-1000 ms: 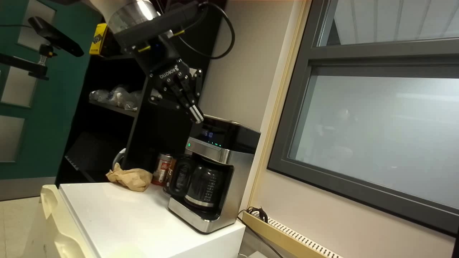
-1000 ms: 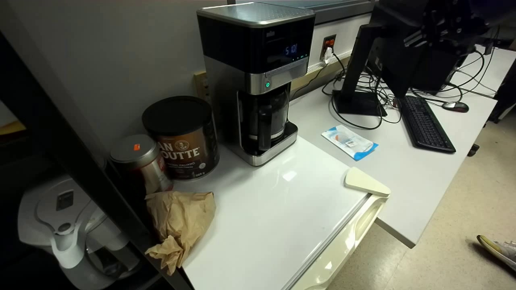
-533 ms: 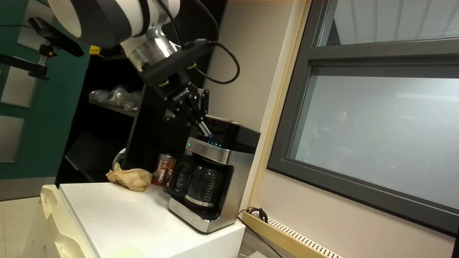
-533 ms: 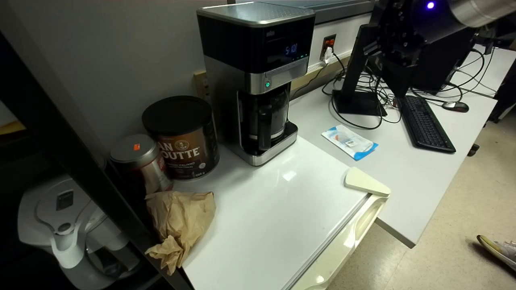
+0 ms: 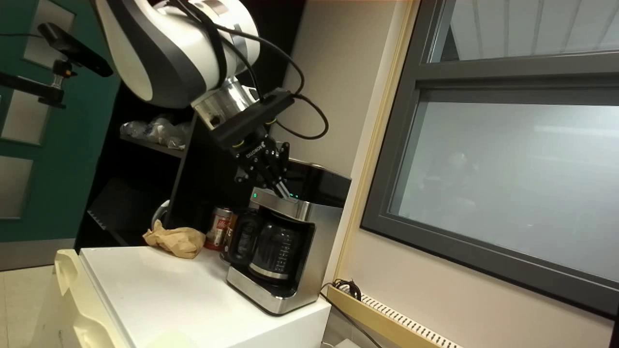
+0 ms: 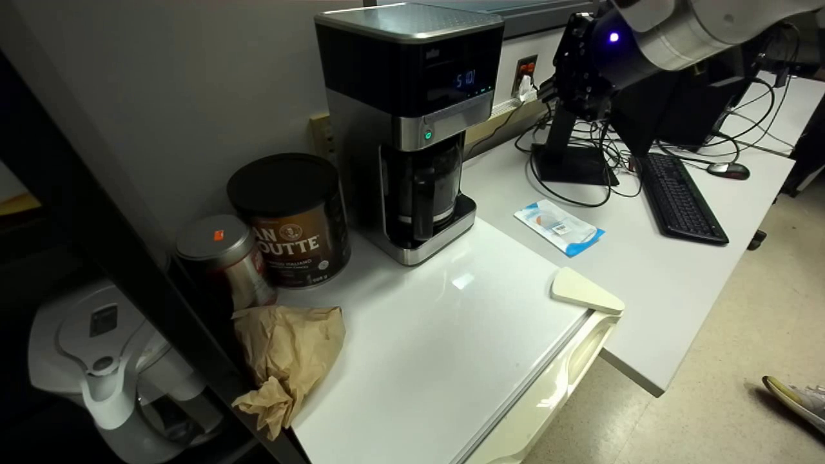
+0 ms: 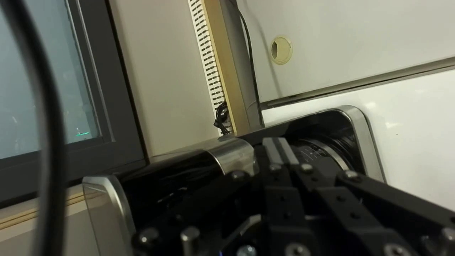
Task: Press a button on the coffeemaker
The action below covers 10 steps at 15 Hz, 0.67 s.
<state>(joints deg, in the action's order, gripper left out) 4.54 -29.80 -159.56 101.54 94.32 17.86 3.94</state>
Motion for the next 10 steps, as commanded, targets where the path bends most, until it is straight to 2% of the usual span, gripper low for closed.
replay_joint_trajectory(
  ticks=[1,10],
  points=[
    [499,-3476,-16096,9520,9429,1765,404,1],
    [628,-4068,-16062,8741,9367,1674,392,1]
  ],
)
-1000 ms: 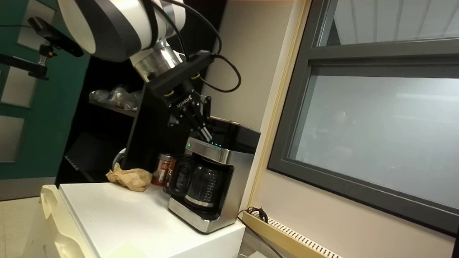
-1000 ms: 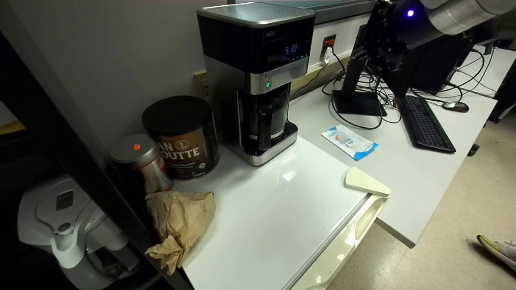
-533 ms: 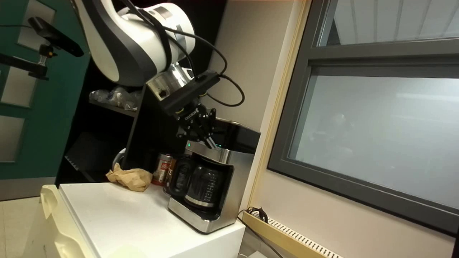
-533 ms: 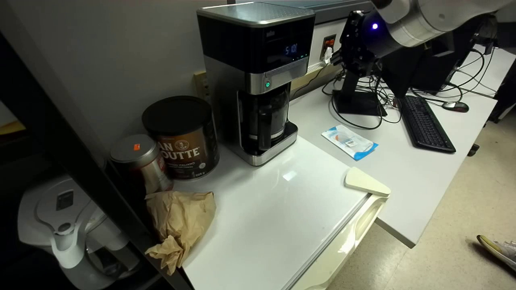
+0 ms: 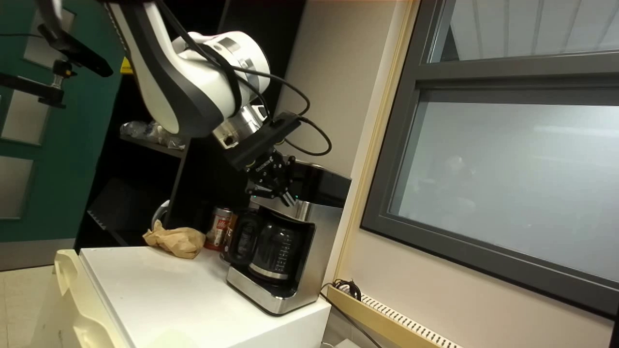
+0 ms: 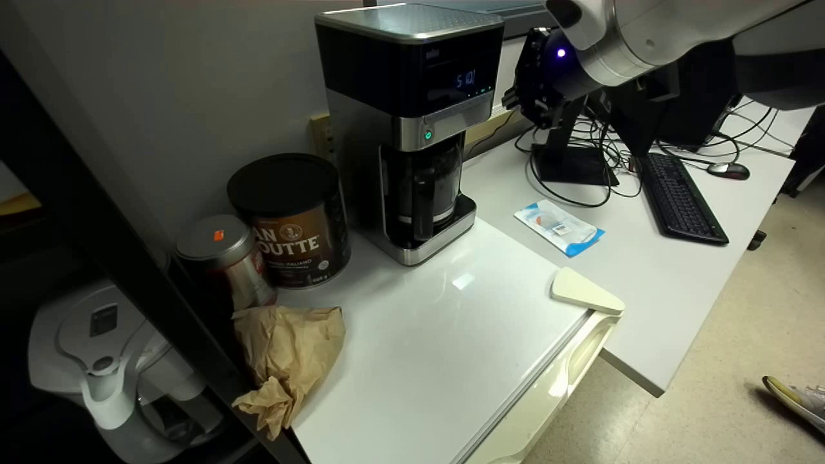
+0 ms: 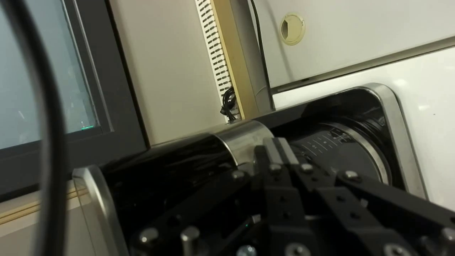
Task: Press a button on the coffeemaker
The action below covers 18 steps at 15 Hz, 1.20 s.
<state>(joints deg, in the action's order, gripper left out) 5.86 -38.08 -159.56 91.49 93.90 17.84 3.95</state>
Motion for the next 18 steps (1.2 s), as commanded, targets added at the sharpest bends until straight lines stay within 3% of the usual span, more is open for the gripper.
replay_joint_trajectory(
  ticks=[1,11,18],
  points=[
    [638,-4106,-16056,8670,9383,1677,387,1],
    [679,-4281,-16079,8398,9390,1662,412,1],
    [644,-3597,-16484,9424,9939,1711,364,1]
  ],
)
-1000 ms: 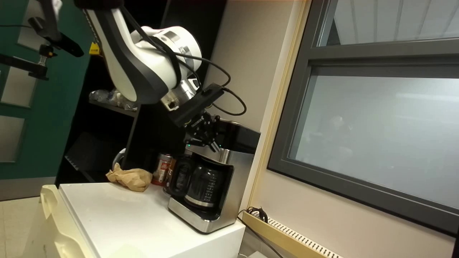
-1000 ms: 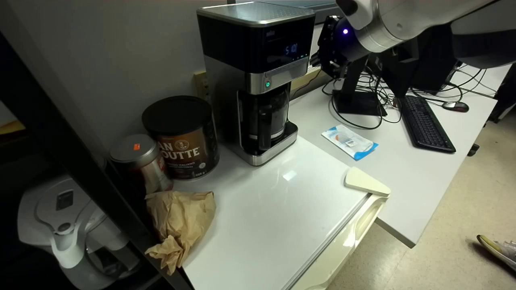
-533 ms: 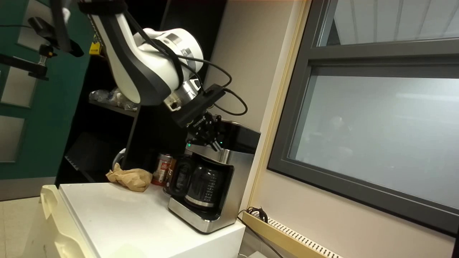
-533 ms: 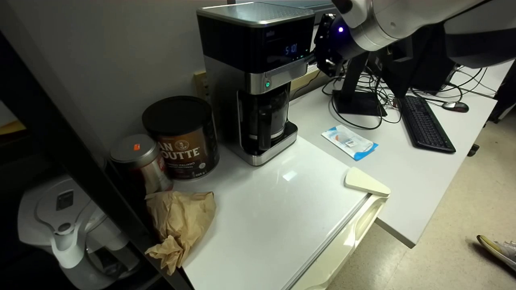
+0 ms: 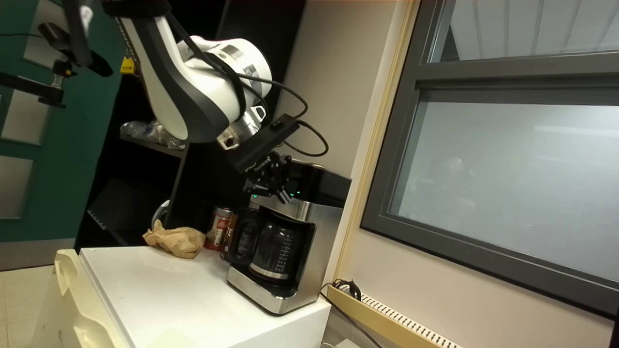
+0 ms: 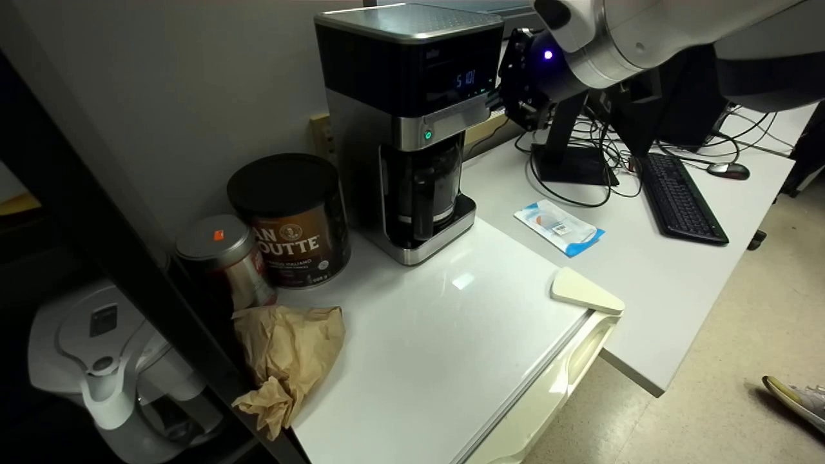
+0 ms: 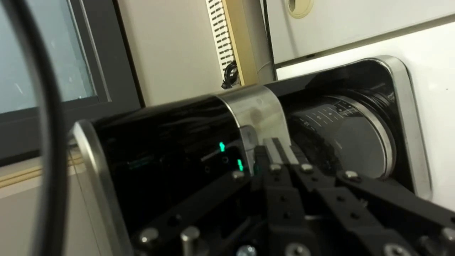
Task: Press a button on the coffeemaker
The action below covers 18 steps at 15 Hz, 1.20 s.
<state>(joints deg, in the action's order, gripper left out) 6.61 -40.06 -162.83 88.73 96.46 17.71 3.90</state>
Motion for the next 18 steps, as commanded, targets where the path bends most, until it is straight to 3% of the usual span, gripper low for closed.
replay_joint_trajectory(
  ticks=[1,18],
  points=[
    [637,-3489,-16561,9577,10093,1727,351,0],
    [935,-1687,-16436,11781,13162,3077,344,0]
  ],
)
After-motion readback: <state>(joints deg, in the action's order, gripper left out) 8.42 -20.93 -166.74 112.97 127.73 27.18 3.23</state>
